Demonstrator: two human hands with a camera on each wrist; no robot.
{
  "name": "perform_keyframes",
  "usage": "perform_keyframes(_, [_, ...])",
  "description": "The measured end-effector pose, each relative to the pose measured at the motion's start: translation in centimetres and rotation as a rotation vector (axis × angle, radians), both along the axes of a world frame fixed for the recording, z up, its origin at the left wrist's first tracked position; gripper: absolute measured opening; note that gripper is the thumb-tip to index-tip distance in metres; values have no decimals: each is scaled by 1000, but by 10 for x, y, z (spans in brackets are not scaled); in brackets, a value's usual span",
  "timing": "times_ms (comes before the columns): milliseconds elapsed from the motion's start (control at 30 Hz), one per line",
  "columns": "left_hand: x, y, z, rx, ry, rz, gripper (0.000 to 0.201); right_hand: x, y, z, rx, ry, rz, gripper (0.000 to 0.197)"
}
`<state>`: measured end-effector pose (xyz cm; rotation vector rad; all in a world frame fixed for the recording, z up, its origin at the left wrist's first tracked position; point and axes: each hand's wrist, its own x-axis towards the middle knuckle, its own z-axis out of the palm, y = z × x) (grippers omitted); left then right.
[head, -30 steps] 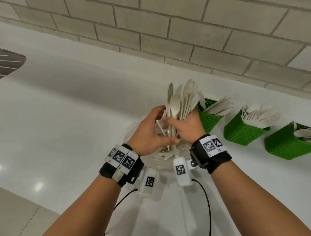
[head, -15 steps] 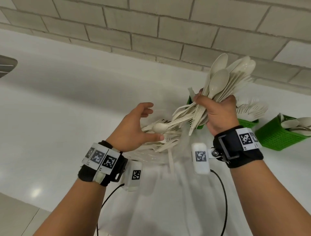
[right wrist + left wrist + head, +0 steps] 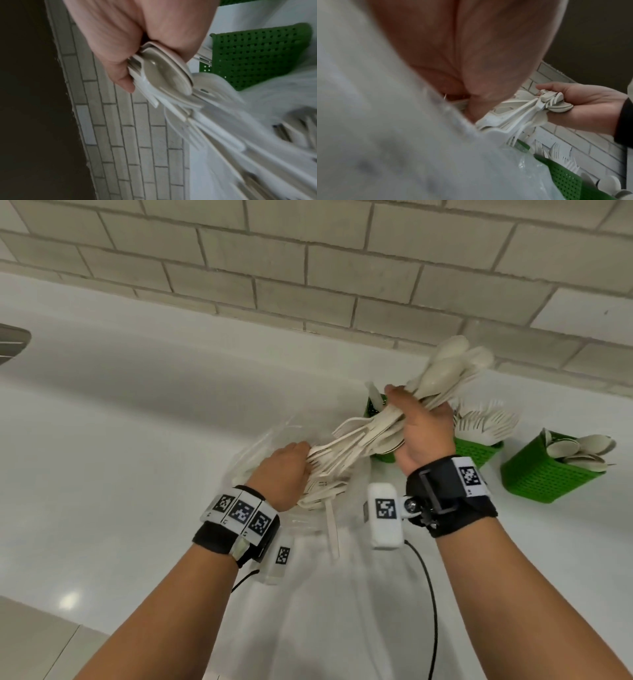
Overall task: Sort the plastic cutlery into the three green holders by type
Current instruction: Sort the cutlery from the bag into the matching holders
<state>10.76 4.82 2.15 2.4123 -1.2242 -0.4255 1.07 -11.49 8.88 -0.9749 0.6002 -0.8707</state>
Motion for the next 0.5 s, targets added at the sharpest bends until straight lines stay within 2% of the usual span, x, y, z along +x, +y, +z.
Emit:
perform_keyframes(100, [-1, 0, 0, 88, 2, 34, 14, -6, -17, 7, 42, -54, -30, 18])
perform_keyframes(200, [1, 0, 2, 185, 30, 71, 15, -12, -29, 10, 42, -97, -60, 30])
perform_keyframes(267, [3, 0, 7, 211, 41, 107, 17, -15, -35, 10, 29, -110, -71, 23])
perform_keyframes(333, [4, 2, 13, 210, 73, 138, 30, -18, -36, 8, 34, -114, -71, 14])
perform_keyframes(433, [-5, 2, 30, 21, 127, 108, 66, -17, -30, -5, 50, -51, -76, 16])
perform_keyframes(500, [-16, -12, 35, -133, 98, 19, 74, -14, -21, -15, 56, -6, -80, 24])
